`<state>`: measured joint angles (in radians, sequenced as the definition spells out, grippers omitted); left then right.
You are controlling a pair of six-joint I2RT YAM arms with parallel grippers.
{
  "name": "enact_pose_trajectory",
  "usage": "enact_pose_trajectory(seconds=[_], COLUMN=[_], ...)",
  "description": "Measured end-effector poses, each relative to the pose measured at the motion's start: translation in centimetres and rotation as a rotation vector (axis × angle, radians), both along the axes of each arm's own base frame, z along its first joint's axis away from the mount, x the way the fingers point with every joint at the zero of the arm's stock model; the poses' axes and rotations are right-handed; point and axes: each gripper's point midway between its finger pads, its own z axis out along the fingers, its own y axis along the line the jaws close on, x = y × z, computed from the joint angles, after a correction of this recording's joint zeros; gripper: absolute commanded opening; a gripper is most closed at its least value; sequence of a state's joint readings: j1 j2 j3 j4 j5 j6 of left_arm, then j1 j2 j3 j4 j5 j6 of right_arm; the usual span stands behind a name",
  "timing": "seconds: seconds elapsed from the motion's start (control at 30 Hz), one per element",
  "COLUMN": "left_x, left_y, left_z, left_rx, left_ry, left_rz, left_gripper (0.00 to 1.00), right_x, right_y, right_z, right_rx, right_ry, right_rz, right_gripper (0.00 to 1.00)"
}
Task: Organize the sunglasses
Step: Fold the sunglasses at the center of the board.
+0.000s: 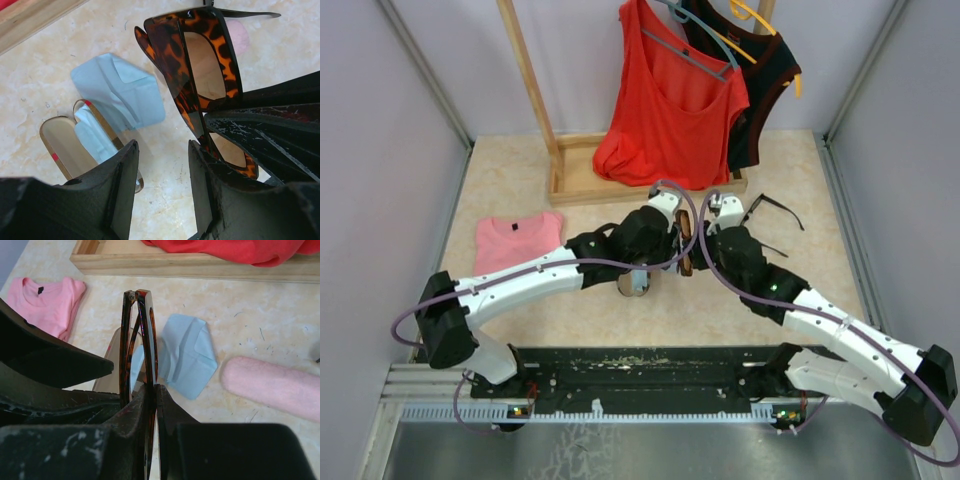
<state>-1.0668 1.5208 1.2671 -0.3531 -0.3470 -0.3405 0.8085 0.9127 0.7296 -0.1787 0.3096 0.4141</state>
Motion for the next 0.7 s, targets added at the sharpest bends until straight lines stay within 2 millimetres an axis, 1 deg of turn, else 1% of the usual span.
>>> enact_pose_trajectory(seconds=[0.1,0.27,0.33,0.4,0.47,0.53,0.57,0.63,0.7], left_x=[0.0,0.0,0.0,0.1,0.4,0.5,0.8,1.8,2.8], left_y=[-0.1,-0.1,-0.1,0.2,0.9,2.4,3.6,6.7,9.9], left_z=[-0.2,-0.2,-0.1,0.1,0.5,1.0,1.2,1.6,1.7], left_rx=[0.004,0.004,0.002,-0.008,-0.030,-0.068,-0.090,-0.147,-0.207], left_ry=[0.002,0.001,0.000,-0.003,-0.007,-0.007,-0.007,-0.009,-0.017], left_rz=[-0.002,-0.002,0.000,0.009,0.022,0.038,0.057,0.119,0.193], left_gripper=[0.52,0.58,0.59,0.60,0.61,0.62,0.63,0.66,0.70], right_x=[0.0,0.1,0.1,0.1,0.1,0.0,-0.1,-0.1,-0.2], right_y=[0.1,0.2,0.0,-0.3,-0.7,-1.2,-1.5,-1.7,-1.5], right_z=[0.2,0.3,0.4,0.5,0.7,0.8,0.7,0.2,-0.5], right_rx=[0.018,0.041,0.048,0.062,0.073,0.083,0.083,0.079,0.069], right_ry=[0.002,0.007,0.008,0.011,0.013,0.012,0.019,0.037,0.065], right_rz=[-0.006,-0.015,-0.028,-0.051,-0.072,-0.093,-0.101,-0.107,-0.097], right_gripper=[0.00,0.00,0.00,0.00,0.00,0.00,0.00,0.00,0.00])
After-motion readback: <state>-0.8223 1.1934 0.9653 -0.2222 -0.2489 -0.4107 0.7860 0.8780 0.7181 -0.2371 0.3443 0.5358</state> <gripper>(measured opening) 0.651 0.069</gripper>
